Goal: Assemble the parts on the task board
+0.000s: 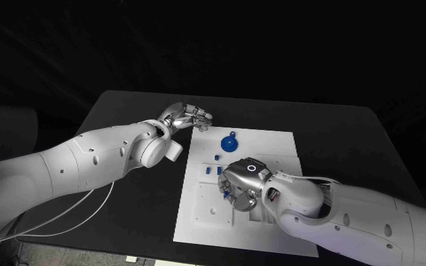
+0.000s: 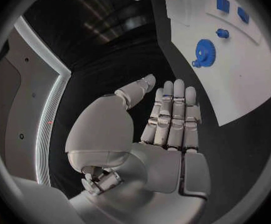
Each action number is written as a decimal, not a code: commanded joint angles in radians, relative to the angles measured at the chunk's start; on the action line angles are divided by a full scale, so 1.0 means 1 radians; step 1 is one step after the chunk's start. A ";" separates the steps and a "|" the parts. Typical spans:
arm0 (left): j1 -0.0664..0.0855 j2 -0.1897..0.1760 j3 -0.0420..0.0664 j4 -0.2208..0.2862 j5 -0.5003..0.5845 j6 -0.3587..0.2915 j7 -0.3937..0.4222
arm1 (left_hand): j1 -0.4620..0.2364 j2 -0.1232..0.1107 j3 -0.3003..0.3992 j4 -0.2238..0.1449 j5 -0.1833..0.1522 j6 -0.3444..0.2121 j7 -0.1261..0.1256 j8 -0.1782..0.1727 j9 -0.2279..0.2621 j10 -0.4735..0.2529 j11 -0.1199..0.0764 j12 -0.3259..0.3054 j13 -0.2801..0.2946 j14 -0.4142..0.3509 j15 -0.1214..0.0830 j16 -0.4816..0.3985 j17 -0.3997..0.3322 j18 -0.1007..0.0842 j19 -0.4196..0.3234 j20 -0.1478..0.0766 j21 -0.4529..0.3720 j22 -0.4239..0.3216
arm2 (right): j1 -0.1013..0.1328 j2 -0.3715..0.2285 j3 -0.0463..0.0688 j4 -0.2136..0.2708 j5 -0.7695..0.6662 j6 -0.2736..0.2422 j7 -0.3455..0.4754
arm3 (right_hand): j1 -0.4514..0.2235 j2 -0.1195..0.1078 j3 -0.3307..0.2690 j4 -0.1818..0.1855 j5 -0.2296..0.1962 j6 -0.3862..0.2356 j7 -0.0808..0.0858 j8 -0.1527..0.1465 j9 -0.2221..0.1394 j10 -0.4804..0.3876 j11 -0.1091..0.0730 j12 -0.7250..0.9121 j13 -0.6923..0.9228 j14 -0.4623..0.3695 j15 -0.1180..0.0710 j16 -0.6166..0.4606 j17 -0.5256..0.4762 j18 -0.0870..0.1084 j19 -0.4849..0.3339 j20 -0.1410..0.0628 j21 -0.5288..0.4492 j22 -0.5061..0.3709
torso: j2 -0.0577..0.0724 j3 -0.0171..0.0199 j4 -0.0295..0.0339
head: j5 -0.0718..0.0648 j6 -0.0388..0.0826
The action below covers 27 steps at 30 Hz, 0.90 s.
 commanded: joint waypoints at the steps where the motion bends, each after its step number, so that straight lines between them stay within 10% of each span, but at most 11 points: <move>1: 0.000 0.001 0.000 0.002 0.008 0.004 0.016 | -0.004 0.005 -0.005 0.003 0.004 -0.008 0.000 0.007 -0.001 -0.006 -0.003 -0.002 -0.001 0.002 0.003 -0.005 0.002 0.007 0.001 0.006 -0.005 0.002 | -0.008 0.005 0.000 -0.007 -0.036 0.022 -0.008 | 0.000 0.012 -0.001 -0.008 0.005 0.007 0.001 0.005 0.001 0.007 -0.002 -0.007 0.001 -0.004 -0.007 0.003 -0.001 0.021 0.000 -0.005 0.004 0.020 | 0.000 -0.0003 0.0003 | 0.003 -0.004; 27: 0.000 -0.004 0.000 0.005 0.008 0.015 0.012 | -0.005 0.006 -0.007 0.004 0.004 -0.009 0.001 0.007 -0.002 -0.007 -0.002 -0.002 -0.002 0.001 0.004 -0.009 0.005 0.007 -0.001 0.006 -0.007 0.002 | -0.017 0.016 0.000 -0.028 -0.070 0.020 -0.026 | -0.001 0.012 -0.001 -0.011 0.005 0.008 0.001 0.004 0.001 0.008 -0.002 -0.007 0.002 -0.003 -0.007 0.003 -0.002 0.021 0.001 -0.005 0.004 0.020 | 0.000 0.0000 -0.0002 | 0.011 -0.013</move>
